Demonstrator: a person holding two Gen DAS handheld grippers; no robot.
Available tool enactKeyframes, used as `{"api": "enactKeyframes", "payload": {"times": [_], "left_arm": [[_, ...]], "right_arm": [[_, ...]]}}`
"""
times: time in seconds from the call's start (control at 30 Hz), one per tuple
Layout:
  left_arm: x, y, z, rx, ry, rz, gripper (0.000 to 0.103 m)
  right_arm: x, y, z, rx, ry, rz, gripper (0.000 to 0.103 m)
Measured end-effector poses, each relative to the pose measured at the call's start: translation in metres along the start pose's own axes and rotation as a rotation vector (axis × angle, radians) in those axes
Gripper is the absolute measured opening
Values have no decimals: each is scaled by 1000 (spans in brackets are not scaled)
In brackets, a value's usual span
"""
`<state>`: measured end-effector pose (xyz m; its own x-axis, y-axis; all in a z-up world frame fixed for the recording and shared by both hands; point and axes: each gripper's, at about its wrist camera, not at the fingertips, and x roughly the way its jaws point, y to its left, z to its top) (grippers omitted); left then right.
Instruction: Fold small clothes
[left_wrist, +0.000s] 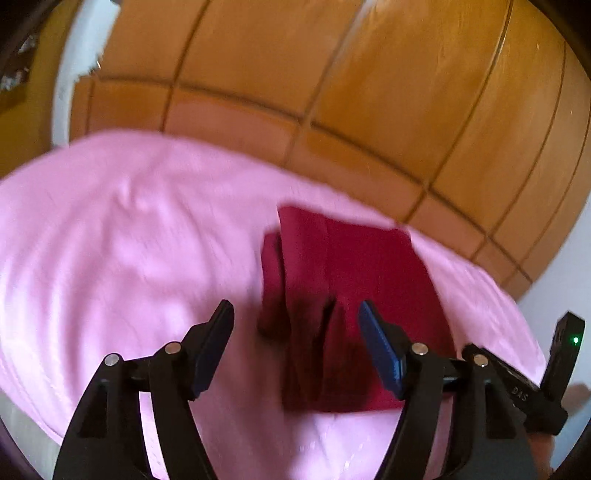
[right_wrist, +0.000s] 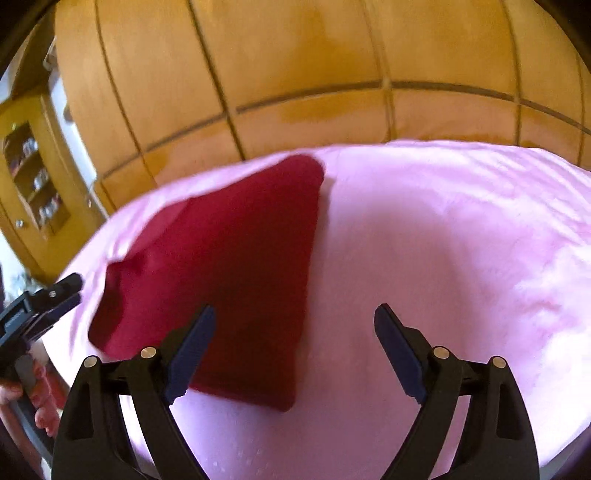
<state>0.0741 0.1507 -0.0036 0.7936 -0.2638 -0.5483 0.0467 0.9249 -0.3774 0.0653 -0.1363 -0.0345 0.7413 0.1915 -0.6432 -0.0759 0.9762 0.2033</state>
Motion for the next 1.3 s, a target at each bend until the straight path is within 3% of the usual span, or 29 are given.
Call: {"api": "enactKeyframes", "payload": {"times": [0.2,0.3,0.37,0.53,0.7,0.87,1.07,1.3], "left_arm": [[37,-51,29,152,43,-24,69],[79,-82,33,290,103,11,69],[98,-86,36,323,130,41,69],[111,-65,46,208,168,70,68],[134,-55,34,222,209,117,68],[149,-48,25,230,207,84,71],[163,-39,21,217,214,32,73],[153,-40,18,214,195,14,75]], "right_arm": [[11,-3,41,28,-24,-9,82],[22,8,64,8,-43,21,66],[34,17,80,-6,-33,49,60],[71,37,108,-5,19,84,51],[113,51,119,4,62,87,51],[154,37,106,44,123,-4,48],[175,17,99,139,140,-46,48],[166,9,95,200,101,26,48]]}}
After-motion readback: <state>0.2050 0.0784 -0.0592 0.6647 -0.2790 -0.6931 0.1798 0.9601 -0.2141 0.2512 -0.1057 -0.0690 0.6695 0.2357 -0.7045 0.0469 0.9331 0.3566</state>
